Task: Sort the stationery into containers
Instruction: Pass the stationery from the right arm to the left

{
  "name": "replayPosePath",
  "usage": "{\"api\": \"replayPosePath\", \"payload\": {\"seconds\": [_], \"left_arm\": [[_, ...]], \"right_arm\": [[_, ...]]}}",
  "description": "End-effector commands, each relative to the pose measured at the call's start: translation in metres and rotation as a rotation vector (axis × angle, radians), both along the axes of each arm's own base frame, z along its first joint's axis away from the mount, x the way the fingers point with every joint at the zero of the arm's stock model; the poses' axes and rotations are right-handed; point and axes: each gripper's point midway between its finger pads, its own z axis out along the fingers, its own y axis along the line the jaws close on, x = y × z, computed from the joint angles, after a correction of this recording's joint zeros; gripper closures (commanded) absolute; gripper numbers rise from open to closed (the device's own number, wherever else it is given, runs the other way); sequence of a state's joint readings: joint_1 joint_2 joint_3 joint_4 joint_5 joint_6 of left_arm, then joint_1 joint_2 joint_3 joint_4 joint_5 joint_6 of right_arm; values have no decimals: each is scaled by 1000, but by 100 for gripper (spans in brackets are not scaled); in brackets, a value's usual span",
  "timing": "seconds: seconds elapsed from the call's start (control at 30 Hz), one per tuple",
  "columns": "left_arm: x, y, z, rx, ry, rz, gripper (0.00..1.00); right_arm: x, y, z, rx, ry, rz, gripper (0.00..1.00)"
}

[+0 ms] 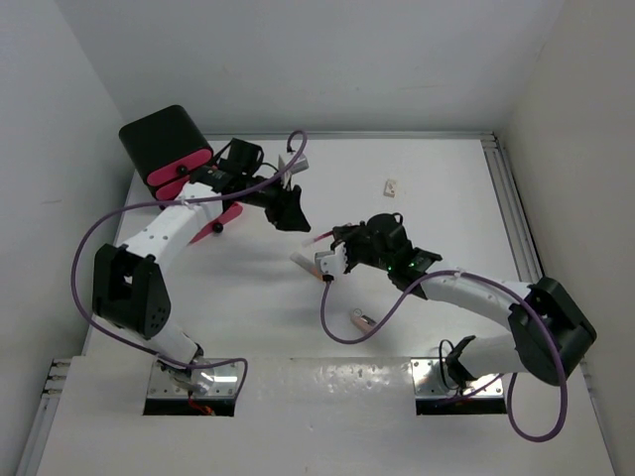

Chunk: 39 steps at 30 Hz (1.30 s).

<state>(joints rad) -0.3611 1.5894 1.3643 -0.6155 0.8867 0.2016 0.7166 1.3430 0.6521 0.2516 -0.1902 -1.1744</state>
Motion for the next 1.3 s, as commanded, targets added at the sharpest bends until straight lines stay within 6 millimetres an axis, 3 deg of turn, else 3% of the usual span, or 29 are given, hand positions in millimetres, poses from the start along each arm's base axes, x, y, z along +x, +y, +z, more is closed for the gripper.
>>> {"api": "replayPosePath", "payload": {"seconds": [0.0,0.3,0.57,0.8,1.27], "left_arm": [[1,-11,20,-46,-36,-44,42],[-11,-26,7,-33,4,-100,39],[-5,-30,6,-30,2,-100,40],[0,-33,3,-19,5,-95,62],[-8,-32,-11,9,40,-108,68]], "right_arm": [[7,14,39,79,-167,29,100],[4,24,44,83,-208,54,100],[0,30,47,85,-221,96,100],[-6,36,49,101,-240,151,100],[-6,43,57,129,-289,185,100]]}}
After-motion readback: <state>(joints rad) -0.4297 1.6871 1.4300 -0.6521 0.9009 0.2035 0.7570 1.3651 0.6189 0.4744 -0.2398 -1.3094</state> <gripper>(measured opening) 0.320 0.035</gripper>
